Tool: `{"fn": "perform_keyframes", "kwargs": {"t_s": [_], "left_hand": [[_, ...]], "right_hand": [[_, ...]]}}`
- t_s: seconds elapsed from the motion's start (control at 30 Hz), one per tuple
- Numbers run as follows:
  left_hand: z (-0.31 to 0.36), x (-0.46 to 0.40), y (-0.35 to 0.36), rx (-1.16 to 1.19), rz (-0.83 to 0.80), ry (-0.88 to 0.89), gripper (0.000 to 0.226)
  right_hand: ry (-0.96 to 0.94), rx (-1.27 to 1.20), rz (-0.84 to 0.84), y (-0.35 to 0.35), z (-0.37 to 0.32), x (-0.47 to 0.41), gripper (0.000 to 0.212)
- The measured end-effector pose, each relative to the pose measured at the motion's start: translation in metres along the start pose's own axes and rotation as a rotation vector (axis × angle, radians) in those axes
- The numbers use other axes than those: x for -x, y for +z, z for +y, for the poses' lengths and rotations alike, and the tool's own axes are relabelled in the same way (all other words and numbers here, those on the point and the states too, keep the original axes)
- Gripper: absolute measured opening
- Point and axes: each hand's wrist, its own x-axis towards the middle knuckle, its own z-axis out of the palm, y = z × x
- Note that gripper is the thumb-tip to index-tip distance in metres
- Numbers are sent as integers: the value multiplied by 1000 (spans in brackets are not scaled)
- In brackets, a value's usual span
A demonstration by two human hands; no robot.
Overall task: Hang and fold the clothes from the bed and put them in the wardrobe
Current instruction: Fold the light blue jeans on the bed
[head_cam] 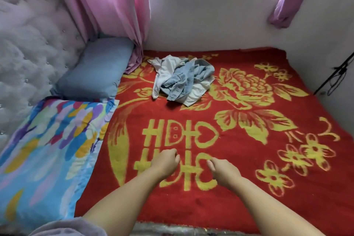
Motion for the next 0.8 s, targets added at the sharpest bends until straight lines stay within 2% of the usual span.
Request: {"fn": "perform_keyframes", "kwargs": {"t_s": [0.23,0.33,0.53,0.67,0.8], "left_hand": [[37,-120,8,36,-30,-54,29],[42,-172,19,86,-29,-49,29],[-12,-285,61,68,-1,-142,28],[-51,-380,82,16,89,-131,39],[-68,-461,91,-95,286,-101,57]], "right_hand": [[-69,34,8,-51,42,-133,35],[-64,8,9,-53,54,-195,37],[-24,-92,4,23,57,-315,39],[-81,-71,93,64,52,-409,46],[-175,243,151,117,80,-453,54]]}}
